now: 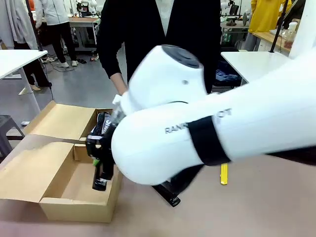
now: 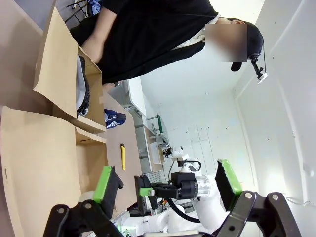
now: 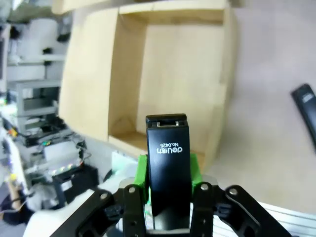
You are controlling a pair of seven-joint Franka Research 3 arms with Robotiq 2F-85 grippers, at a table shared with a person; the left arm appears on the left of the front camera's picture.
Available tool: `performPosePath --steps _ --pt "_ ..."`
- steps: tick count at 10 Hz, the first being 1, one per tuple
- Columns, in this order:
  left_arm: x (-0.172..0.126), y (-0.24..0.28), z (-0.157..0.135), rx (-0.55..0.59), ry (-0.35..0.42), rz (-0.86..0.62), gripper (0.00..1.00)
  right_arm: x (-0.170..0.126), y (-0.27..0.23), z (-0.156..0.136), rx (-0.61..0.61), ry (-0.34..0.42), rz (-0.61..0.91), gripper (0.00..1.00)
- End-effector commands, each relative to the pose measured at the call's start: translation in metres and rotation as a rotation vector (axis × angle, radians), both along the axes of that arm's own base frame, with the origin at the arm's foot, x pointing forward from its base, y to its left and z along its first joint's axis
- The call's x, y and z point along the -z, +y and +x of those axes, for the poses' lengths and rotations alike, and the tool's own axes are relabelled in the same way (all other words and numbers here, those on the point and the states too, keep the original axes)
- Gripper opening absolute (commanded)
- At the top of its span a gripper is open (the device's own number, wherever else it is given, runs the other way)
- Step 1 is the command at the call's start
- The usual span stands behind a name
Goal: Place items inside the box.
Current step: Pick up a Pencil pouch or Stapler and place it inside the Mailer Box closest to the robot.
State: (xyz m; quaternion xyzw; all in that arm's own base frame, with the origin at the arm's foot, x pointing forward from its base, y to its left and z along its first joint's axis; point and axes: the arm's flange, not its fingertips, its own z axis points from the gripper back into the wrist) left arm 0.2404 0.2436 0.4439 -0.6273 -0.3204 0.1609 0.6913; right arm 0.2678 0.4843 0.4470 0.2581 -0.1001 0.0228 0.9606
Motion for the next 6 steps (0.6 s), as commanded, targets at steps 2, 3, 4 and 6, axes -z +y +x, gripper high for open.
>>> performPosePath --steps 2,3,4,6 --pt "-0.002 -0.001 0.000 -0.003 -0.027 -0.003 1.00 0.009 0.088 0.020 0.087 0.022 -0.042 0.36" --pt "-0.002 -0.001 0.000 -0.003 -0.027 -0.003 1.00 0.013 0.106 0.023 0.095 0.020 -0.023 0.36" --pt "-0.002 -0.001 0.000 -0.003 -0.027 -0.003 1.00 0.022 0.125 0.028 0.097 0.025 -0.044 0.36" --pt "-0.002 -0.001 0.000 -0.003 -0.027 -0.003 1.00 0.047 0.145 0.037 0.148 -0.007 -0.116 0.36"
